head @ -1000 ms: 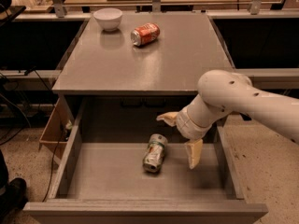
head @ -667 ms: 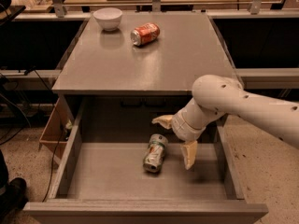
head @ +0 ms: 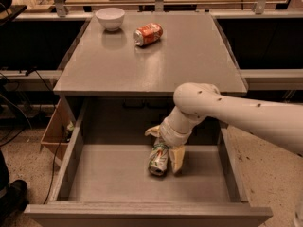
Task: Pick 7up can from top drawer and place on counter
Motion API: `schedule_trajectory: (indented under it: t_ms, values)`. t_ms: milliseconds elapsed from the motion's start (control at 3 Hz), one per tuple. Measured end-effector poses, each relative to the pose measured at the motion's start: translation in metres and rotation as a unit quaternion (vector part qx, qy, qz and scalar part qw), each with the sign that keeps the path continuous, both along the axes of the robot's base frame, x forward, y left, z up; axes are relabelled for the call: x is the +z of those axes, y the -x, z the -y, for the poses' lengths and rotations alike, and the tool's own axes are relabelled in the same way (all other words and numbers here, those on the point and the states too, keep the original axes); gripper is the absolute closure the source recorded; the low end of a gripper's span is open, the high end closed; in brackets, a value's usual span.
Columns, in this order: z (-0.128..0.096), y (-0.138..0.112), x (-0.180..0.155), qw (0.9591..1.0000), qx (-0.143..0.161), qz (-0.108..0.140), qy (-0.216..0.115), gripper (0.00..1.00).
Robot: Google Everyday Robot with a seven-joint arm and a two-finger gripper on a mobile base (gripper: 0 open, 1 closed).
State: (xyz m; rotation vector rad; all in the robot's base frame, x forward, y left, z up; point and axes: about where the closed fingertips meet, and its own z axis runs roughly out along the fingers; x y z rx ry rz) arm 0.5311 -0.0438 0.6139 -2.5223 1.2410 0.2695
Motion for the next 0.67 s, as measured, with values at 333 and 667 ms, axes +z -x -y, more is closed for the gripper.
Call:
schedule_trajectory:
  t_ms: [333, 667]
  values:
    - [-0.0089, -0.0052, -0.0107, 0.9994, -0.021, -0.021, 0.019, 0.38]
    - [-0.0101, -0.0061, -0.0090, 0.9991, -0.027, -0.025, 0.021, 0.61]
